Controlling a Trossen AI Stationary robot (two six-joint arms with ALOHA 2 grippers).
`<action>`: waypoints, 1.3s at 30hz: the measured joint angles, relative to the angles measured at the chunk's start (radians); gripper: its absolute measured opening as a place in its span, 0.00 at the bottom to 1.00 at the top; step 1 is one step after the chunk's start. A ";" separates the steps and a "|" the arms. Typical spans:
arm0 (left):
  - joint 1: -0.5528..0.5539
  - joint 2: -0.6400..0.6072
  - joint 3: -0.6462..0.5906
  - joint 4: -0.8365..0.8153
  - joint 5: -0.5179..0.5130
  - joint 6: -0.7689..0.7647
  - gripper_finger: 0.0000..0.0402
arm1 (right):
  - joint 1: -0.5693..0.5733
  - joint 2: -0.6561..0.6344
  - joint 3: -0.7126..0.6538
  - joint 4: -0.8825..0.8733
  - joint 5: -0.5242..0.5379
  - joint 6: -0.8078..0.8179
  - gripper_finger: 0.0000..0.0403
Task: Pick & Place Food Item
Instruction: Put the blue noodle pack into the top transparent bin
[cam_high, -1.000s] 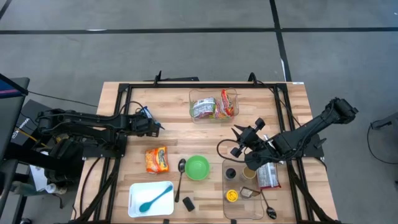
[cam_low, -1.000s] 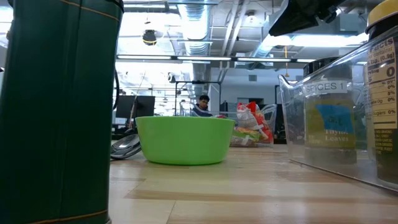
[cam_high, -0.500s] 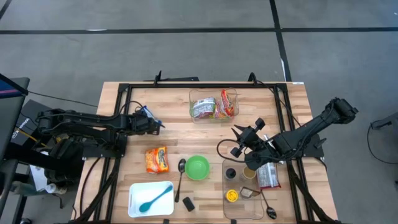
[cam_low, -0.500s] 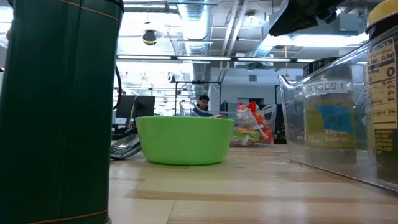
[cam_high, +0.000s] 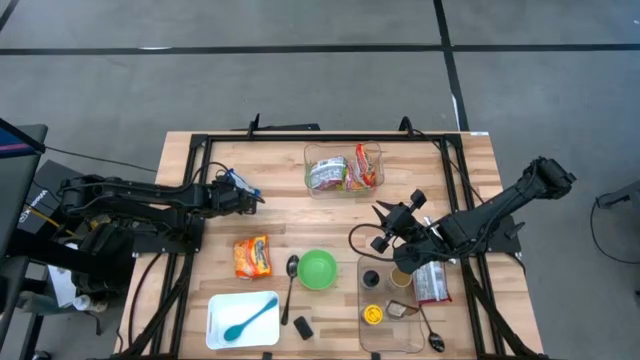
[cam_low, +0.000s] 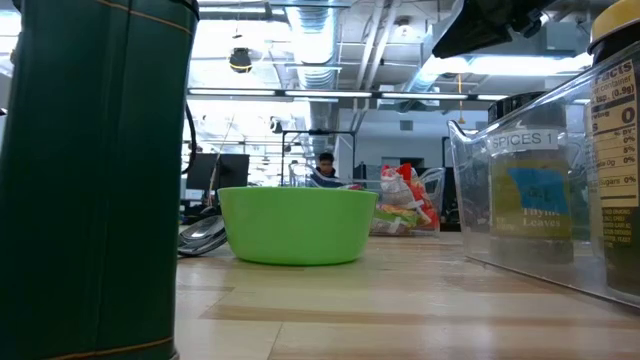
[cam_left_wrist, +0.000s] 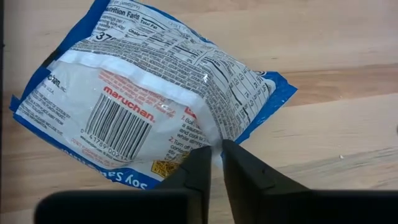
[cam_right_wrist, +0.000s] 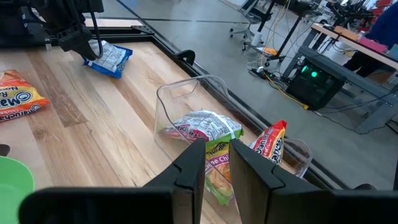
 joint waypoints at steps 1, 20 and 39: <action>0.000 0.000 0.000 0.000 -0.001 0.000 0.06 | 0.000 0.000 0.000 0.000 0.000 0.000 0.16; 0.000 0.000 0.000 0.222 0.031 0.226 0.00 | 0.000 0.000 0.000 0.000 0.000 0.000 0.16; -0.164 0.000 0.000 0.676 0.149 0.525 0.00 | 0.000 0.000 0.000 0.000 -0.001 0.000 0.16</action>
